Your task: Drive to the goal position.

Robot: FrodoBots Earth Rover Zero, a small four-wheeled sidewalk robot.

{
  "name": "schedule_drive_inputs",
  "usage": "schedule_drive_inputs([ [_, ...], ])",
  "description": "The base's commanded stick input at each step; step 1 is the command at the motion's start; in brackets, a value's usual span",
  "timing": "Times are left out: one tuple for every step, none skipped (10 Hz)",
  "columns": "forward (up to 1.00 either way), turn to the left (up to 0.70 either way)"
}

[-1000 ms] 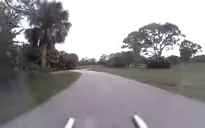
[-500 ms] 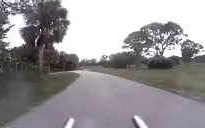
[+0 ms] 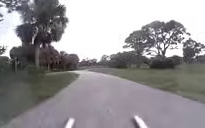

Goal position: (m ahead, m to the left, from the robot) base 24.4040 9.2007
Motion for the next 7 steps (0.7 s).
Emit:
schedule_drive_inputs([
  [0.85,0.00],
  [0.85,0.00],
  [0.85,0.00],
  [0.85,0.00],
  [0.85,0.00],
  [0.85,0.00],
  [0.85,0.00],
])
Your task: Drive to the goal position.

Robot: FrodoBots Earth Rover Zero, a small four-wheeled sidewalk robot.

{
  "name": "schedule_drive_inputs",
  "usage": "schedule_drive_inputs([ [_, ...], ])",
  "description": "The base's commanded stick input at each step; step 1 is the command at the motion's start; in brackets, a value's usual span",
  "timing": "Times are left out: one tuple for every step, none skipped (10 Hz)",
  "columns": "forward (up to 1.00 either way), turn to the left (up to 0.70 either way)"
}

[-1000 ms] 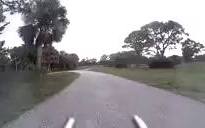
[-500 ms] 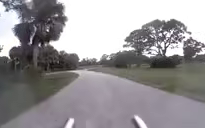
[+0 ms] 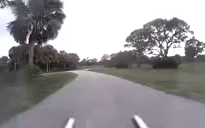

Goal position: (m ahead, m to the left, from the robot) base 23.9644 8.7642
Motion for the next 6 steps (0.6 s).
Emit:
schedule_drive_inputs([
  [0.85,0.00],
  [0.85,0.00],
  [0.85,0.00],
  [0.85,0.00],
  [0.85,0.00],
  [0.85,0.00],
])
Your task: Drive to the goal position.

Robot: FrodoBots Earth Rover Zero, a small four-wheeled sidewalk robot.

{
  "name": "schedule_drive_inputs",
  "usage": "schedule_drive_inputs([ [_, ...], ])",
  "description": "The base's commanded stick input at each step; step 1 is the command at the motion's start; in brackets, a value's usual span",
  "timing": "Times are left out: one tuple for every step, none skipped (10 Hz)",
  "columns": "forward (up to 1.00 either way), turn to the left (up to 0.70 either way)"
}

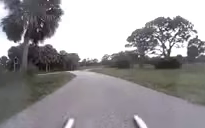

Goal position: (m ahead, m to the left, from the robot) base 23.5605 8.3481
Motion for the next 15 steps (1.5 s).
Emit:
schedule_drive_inputs([
  [0.85,0.00],
  [0.85,0.00],
  [0.85,0.00],
  [0.85,0.00],
  [0.85,0.00],
  [0.85,0.00],
  [0.85,0.00],
  [0.85,0.00],
  [0.85,0.00],
  [0.85,0.00],
  [0.85,0.00],
  [0.85,0.00],
  [0.85,0.00],
  [0.85,0.00],
  [0.85,0.00],
])
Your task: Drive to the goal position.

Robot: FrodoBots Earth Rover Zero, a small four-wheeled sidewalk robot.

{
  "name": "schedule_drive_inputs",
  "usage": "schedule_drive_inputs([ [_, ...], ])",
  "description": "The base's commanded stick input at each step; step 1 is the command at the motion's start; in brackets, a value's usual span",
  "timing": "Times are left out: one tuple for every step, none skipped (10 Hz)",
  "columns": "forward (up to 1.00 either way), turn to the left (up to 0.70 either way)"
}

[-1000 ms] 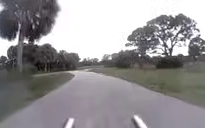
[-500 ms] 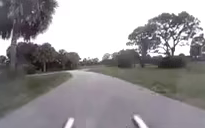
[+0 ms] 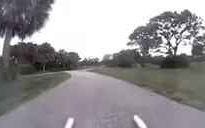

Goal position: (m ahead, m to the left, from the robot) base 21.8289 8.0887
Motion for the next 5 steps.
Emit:
schedule_drive_inputs([
  [0.85,0.34],
  [0.85,0.34],
  [0.85,0.34],
  [0.85,0.25],
  [0.85,0.05],
])
